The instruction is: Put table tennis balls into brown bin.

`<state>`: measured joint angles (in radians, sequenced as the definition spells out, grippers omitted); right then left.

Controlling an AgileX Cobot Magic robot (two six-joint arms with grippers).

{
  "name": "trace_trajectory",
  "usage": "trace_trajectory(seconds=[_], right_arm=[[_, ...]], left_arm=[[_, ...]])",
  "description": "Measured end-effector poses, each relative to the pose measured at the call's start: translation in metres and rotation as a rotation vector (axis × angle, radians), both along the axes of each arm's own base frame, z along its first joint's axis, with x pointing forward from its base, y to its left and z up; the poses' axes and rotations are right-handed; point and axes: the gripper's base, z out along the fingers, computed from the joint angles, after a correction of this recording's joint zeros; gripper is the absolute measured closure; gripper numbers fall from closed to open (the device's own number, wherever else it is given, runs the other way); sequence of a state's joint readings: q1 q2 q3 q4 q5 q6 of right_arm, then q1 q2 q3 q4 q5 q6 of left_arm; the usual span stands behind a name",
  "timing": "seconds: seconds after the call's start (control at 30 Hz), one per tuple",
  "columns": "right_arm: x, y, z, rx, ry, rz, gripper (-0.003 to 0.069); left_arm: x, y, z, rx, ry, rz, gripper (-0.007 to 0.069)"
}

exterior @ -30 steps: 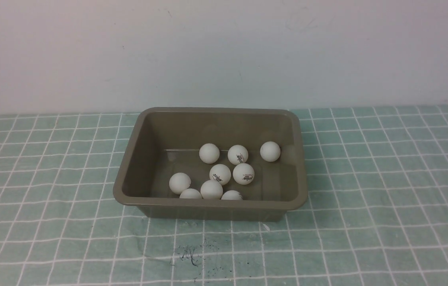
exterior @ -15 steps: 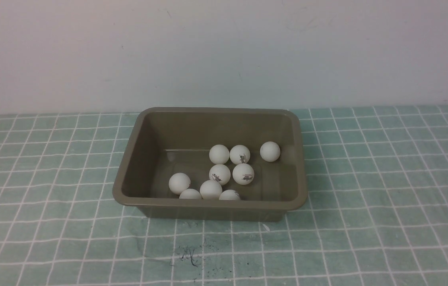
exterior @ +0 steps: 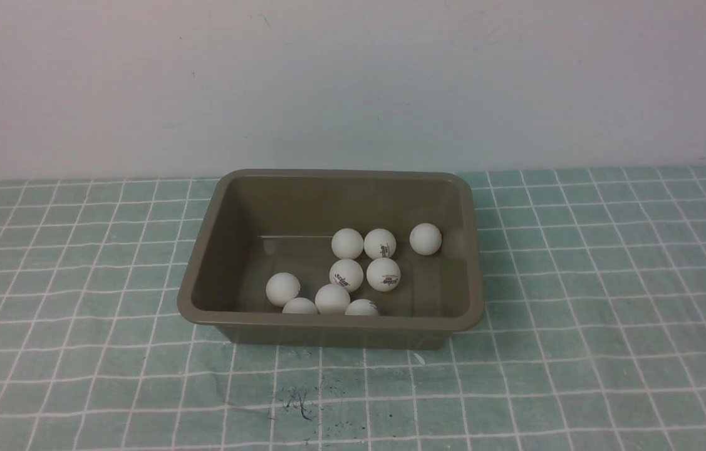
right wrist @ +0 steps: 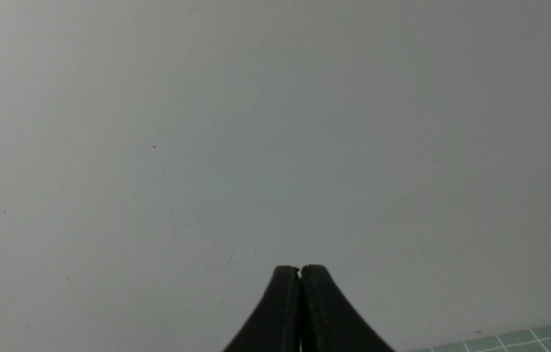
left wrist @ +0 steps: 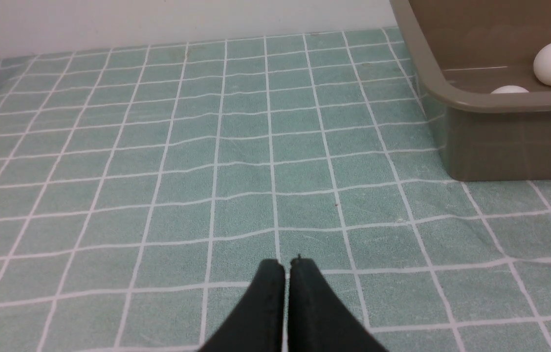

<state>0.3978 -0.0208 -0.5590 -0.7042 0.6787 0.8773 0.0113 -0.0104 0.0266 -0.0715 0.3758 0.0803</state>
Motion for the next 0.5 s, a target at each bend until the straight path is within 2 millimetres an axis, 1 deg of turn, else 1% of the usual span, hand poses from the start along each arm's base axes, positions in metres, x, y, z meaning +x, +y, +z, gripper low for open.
trace_trajectory(seconds=[0.37,0.47,0.5], right_arm=[[0.0,0.0002,0.0,0.001,0.0,0.002,0.0673],[0.0001,0.0022,-0.0007,-0.001,0.008,0.025,0.0673],[0.001,0.006,-0.0028,-0.013,0.017,0.06,0.0673]], left_arm=[[0.0,0.0,-0.0001,0.0,0.001,0.0,0.0629],[0.0,0.0,-0.0001,0.0,0.001,0.0,0.0629],[0.0,0.0,-0.0001,0.0,0.001,0.0,0.0629]])
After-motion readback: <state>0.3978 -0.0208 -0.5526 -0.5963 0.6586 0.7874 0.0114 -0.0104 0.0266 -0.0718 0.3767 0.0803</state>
